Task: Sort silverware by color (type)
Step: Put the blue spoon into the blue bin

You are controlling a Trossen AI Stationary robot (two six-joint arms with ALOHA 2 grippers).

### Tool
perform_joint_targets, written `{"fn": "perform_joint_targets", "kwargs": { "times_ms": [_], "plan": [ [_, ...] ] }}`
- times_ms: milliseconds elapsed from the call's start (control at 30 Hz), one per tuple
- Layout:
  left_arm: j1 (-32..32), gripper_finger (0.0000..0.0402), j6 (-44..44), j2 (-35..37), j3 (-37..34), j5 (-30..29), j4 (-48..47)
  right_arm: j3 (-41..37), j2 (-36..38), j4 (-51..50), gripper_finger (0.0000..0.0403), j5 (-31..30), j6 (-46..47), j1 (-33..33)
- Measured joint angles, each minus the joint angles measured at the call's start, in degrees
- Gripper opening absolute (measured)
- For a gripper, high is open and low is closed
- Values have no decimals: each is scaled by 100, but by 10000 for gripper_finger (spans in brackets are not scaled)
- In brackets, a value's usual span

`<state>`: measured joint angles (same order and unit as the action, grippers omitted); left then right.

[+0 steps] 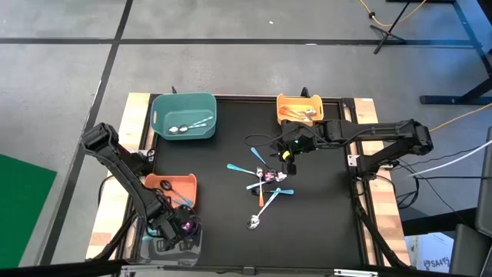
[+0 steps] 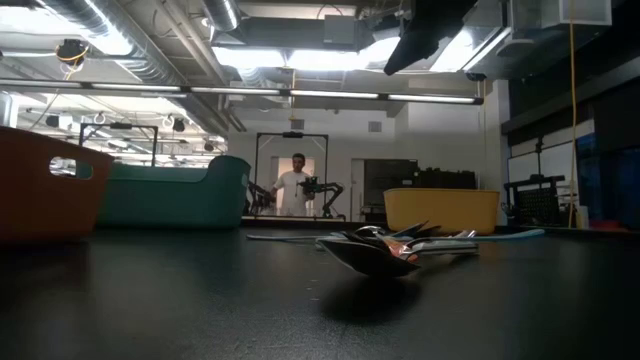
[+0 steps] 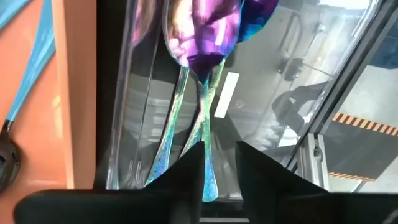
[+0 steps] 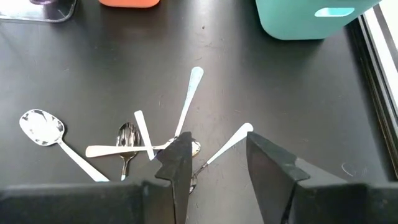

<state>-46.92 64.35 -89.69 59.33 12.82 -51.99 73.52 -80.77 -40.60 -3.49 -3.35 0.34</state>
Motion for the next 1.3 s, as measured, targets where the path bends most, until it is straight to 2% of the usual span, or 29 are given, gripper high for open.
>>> {"fn": "perform_joint_targets", "kwargs": {
  "times_ms": [367, 500, 600, 733, 867, 1067, 1167, 1300],
  "plan": [
    [2, 92, -342, 0, 0, -315, 9, 0, 0, 59, 138, -567, -1026, -80],
    [2, 92, -340, 0, 0, -503, 12, 0, 0, 44, 138, -602, -367, -216],
    [2, 92, -338, 0, 0, -404, 50, 0, 0, -35, 138, -596, 113, -229],
    [-37, 92, -463, 37, 0, -516, 83, 0, 0, 63, 138, -146, 125, -219],
    [-46, 92, -636, 52, 0, -794, 47, 0, -86, 208, 138, 223, -283, -219],
    [-47, 92, -187, 50, 90, -581, 48, -52, -255, 162, 138, 1171, -704, -94],
    [-70, 92, -220, 50, 348, -453, 37, -57, -275, 43, 138, 1333, -572, 169],
    [-123, 92, -340, 50, 746, -706, -187, -57, -267, -3, 138, 1353, -657, 567]
  ]
}}
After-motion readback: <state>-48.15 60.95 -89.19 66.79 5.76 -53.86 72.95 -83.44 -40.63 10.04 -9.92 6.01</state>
